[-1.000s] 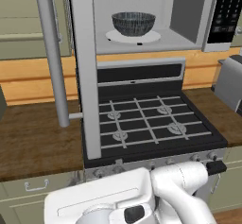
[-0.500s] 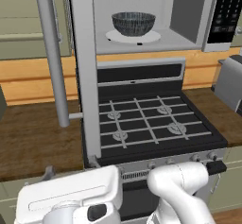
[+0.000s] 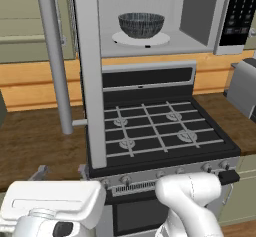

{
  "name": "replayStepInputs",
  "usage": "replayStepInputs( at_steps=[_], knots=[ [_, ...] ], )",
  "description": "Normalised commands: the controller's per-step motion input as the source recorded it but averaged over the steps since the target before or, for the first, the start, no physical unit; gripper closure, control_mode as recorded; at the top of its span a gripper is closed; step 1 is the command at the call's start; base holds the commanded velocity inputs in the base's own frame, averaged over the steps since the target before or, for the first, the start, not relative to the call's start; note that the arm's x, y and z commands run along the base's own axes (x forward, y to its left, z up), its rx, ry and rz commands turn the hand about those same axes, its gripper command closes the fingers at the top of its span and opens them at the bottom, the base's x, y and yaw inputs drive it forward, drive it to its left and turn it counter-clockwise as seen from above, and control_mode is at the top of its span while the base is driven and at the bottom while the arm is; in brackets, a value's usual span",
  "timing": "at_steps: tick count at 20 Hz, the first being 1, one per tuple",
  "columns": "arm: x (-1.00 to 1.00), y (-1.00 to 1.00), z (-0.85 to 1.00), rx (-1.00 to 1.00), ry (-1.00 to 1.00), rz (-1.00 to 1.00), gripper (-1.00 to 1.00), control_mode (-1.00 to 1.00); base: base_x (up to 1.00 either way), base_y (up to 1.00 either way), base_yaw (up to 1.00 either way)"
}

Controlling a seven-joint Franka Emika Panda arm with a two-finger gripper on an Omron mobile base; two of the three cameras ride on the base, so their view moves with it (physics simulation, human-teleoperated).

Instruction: Open the microwave, place the bowl with waffle inside the microwave, then close the microwave door and turn it on.

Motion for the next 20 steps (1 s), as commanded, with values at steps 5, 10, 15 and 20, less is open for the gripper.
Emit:
replayStepInputs(
  at_steps=[5,10,15,20],
  knots=[
    [0.23,0.0,0.0,0.0,-0.09,-0.32,-1.0,-1.0,0.0,0.0,0.0],
    [0.35,0.05,0.0,0.0,-0.1,-0.29,-1.0,-1.0,0.0,0.0,0.0],
    [0.46,0.12,0.0,0.0,-0.09,-0.2,-1.0,-1.0,0.0,0.0,0.0],
    [0.5,0.0,0.0,0.0,-0.08,-0.13,-1.0,-1.0,0.0,0.0,0.0]
  ],
)
